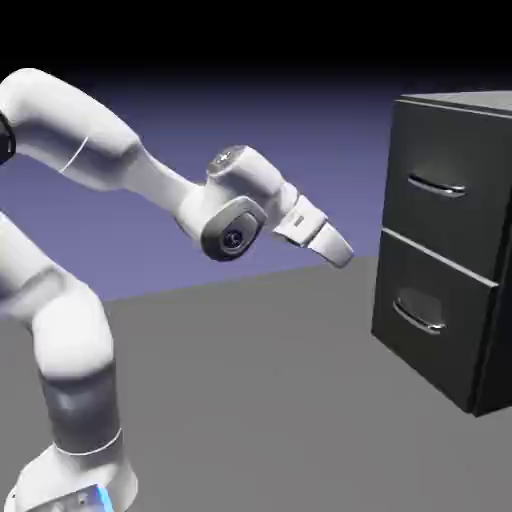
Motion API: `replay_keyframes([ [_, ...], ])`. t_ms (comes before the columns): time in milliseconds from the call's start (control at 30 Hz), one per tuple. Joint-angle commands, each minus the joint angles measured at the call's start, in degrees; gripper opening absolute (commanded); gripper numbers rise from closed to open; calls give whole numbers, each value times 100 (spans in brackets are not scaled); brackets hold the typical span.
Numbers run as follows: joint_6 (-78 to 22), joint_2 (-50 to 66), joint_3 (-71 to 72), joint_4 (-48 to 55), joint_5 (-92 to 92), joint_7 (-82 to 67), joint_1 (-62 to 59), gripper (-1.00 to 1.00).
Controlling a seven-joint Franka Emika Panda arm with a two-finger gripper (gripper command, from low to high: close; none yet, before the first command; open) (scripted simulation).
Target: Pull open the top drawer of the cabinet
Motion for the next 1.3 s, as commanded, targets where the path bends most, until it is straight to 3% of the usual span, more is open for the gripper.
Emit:
replay_keyframes([
  [0,-53,119,151,71,-250,-241,-121,0],
  [1267,-2082,4637,5872,2776,-9718,-9367,-4725,0],
])
